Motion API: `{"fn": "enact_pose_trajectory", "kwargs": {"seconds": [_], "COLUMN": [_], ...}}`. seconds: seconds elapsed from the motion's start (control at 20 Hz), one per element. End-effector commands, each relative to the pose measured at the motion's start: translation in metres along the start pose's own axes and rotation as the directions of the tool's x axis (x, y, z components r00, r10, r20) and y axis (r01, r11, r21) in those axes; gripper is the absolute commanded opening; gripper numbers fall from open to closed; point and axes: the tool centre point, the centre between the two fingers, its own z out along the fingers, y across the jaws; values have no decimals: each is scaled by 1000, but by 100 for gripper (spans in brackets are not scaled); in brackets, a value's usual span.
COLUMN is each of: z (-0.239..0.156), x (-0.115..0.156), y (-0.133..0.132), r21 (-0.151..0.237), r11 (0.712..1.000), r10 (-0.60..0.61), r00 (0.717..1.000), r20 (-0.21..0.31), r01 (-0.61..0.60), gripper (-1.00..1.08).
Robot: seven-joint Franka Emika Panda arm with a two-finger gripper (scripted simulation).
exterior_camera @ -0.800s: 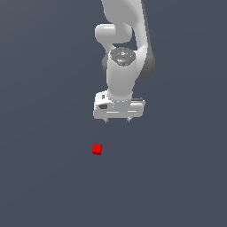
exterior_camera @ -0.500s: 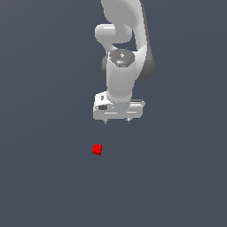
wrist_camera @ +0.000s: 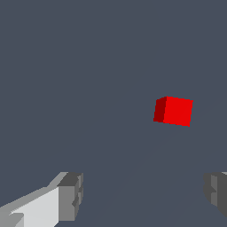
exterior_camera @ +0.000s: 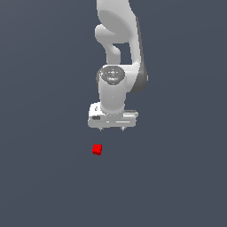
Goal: Pick up the red cube and move it to a goal position.
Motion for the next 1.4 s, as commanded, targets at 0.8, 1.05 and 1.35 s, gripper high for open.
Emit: {"fn": "enact_pose_trajectory", "kwargs": {"seconds": [0.8, 1.05, 1.35], "z": [112, 122, 123], "x": [44, 48, 49], "y": [70, 76, 76], "r21": [14, 16, 16], "r11": [990, 989, 988], "r10": [138, 150, 151], "r00": [990, 989, 988], "r20": [18, 20, 20], "r01": [-138, -150, -152], "gripper": [100, 100, -100]}}
